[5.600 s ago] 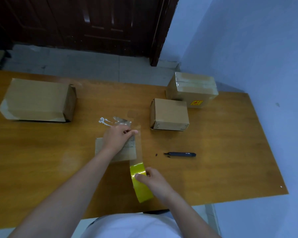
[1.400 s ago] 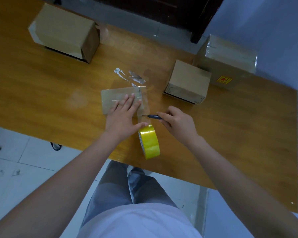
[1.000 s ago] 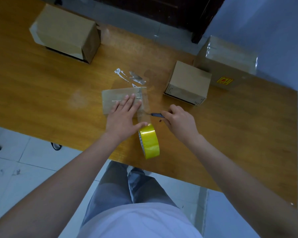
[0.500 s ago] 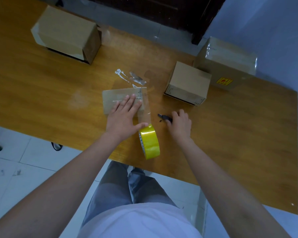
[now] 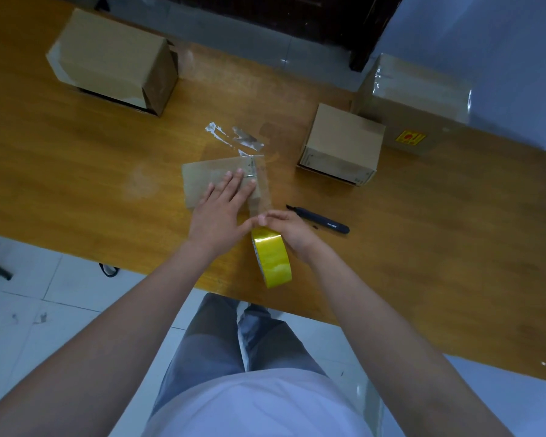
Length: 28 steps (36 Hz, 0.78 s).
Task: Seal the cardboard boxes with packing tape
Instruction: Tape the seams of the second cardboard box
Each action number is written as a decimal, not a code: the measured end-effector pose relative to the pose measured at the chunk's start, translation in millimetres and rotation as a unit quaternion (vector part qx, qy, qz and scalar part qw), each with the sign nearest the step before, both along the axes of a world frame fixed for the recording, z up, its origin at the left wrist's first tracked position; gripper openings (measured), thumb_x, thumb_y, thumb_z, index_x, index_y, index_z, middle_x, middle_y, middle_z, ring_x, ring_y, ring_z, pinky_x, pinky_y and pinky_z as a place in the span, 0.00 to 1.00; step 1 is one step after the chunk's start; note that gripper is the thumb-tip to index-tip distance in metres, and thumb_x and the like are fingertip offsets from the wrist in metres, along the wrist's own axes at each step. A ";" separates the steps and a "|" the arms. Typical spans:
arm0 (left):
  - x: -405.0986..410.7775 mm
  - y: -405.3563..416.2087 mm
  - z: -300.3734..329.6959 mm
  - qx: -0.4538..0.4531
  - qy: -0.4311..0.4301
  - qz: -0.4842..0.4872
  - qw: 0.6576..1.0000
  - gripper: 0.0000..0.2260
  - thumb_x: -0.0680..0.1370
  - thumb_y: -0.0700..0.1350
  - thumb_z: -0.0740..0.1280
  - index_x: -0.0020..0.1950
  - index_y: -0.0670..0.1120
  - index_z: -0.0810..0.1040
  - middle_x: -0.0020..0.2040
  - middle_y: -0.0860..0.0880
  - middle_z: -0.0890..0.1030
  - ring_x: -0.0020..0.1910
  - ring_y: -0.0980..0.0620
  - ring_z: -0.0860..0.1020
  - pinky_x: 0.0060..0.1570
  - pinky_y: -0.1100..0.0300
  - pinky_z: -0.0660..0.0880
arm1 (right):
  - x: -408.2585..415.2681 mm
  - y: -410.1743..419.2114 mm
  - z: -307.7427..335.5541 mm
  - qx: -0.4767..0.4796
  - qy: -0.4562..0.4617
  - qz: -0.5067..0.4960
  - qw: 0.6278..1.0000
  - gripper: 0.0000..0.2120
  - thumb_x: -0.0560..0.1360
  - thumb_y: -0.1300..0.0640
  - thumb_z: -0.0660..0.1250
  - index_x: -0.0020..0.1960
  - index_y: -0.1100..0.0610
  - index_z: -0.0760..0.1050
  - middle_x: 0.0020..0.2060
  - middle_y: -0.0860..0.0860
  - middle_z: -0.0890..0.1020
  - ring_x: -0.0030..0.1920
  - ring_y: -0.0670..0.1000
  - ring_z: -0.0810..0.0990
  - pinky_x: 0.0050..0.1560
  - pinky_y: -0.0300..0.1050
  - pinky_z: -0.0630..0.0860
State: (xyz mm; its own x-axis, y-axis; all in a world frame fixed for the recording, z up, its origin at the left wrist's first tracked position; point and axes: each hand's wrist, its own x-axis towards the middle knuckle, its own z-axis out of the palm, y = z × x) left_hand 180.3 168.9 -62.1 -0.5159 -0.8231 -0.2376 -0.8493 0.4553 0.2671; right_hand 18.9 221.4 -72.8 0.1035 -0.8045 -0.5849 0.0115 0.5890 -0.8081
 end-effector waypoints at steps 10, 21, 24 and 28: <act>-0.6 -5.3 1.0 0.003 0.073 0.035 0.997 0.22 0.83 0.55 0.49 0.77 0.54 0.58 0.78 0.54 0.53 0.77 0.55 0.49 0.73 0.57 0.44 | -0.1 22.2 3.3 -0.072 0.023 -0.030 0.997 0.08 0.78 0.63 0.64 0.54 0.62 0.80 0.45 0.48 0.82 0.46 0.37 0.79 0.50 0.29 0.72; -8.8 -4.4 -9.9 -0.114 0.083 0.045 0.989 0.15 0.80 0.52 0.62 0.63 0.49 0.78 0.70 0.47 0.72 0.70 0.46 0.69 0.63 0.49 0.64 | -17.9 35.5 18.0 -0.081 0.016 -0.090 0.993 0.09 0.77 0.65 0.63 0.45 0.56 0.81 0.44 0.44 0.83 0.48 0.39 0.79 0.50 0.35 0.71; -9.7 -8.1 -15.9 -0.167 0.071 0.024 0.983 0.13 0.76 0.53 0.62 0.54 0.48 0.79 0.63 0.46 0.78 0.61 0.44 0.75 0.54 0.49 0.68 | -27.9 40.8 21.9 -0.079 0.039 -0.075 0.993 0.10 0.76 0.66 0.63 0.42 0.56 0.80 0.44 0.47 0.83 0.48 0.41 0.79 0.49 0.34 0.71; -8.3 -13.8 -24.0 -0.239 0.055 0.002 0.969 0.11 0.75 0.54 0.66 0.51 0.48 0.79 0.60 0.47 0.78 0.55 0.45 0.72 0.49 0.51 0.66 | -40.5 44.7 25.2 -0.035 0.067 -0.024 0.997 0.09 0.77 0.65 0.63 0.42 0.58 0.80 0.44 0.47 0.82 0.45 0.40 0.79 0.46 0.32 0.73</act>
State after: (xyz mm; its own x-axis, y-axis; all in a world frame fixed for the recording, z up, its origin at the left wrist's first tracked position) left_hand 171.9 155.2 -86.1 -0.5124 -0.8278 0.2282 -0.8300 0.5457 0.1156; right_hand -21.6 266.1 -47.6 -0.0117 -0.8463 -0.5326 -0.0715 0.5319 -0.8438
